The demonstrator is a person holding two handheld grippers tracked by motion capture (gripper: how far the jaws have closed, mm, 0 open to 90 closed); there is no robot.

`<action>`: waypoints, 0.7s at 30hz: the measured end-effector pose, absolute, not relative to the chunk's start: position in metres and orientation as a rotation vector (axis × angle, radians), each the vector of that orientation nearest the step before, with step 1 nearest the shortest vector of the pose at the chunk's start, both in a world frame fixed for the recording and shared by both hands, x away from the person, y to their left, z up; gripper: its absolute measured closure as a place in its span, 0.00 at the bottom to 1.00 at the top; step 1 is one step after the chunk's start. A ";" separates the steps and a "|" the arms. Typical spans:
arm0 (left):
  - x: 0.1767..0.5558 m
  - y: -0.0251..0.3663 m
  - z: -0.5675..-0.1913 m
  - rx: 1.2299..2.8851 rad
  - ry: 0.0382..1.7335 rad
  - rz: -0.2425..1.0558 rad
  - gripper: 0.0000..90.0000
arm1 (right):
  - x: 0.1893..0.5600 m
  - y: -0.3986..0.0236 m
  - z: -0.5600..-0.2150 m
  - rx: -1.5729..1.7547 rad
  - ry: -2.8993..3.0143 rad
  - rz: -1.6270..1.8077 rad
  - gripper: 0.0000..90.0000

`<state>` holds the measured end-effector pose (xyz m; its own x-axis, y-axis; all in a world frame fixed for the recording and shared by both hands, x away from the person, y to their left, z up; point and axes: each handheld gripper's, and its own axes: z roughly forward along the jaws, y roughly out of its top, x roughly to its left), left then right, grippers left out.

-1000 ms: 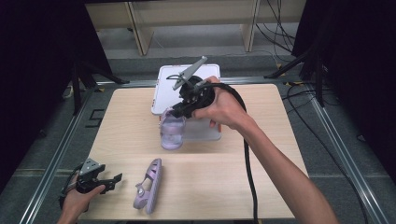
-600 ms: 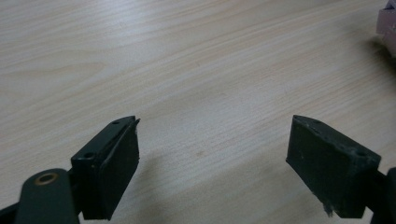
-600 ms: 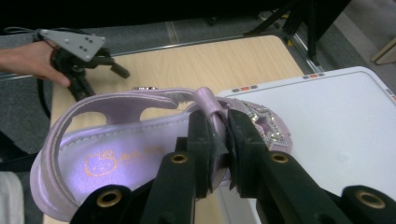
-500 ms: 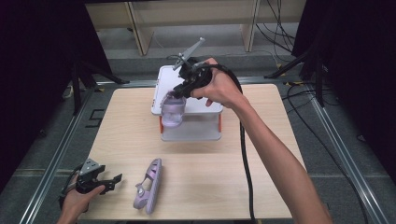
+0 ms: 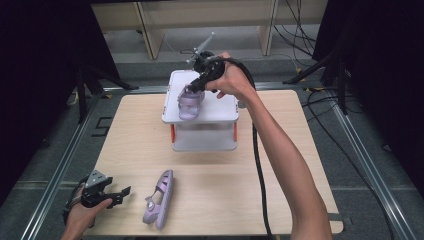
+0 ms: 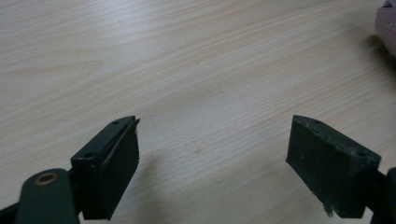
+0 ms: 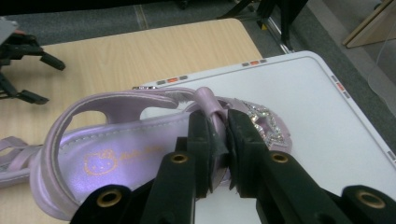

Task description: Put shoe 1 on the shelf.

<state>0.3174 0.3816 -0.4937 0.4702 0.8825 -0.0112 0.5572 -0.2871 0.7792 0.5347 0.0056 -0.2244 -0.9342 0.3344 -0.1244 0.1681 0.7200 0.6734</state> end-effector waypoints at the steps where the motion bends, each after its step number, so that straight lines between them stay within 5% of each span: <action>1: 0.317 0.381 -0.494 1.973 1.204 0.559 0.18 | 0.537 0.006 -0.225 0.437 2.697 1.022 0.89; 21: 0.316 0.380 -0.493 1.969 1.207 0.555 0.18 | 0.586 0.016 -0.249 0.433 2.658 1.004 0.89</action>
<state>0.3158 0.3803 -0.4930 0.4620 0.8867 -0.0188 0.5625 -0.2765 0.7792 0.5862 0.0159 -0.2495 -0.9201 0.3656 -0.1408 0.1812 0.7157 0.6745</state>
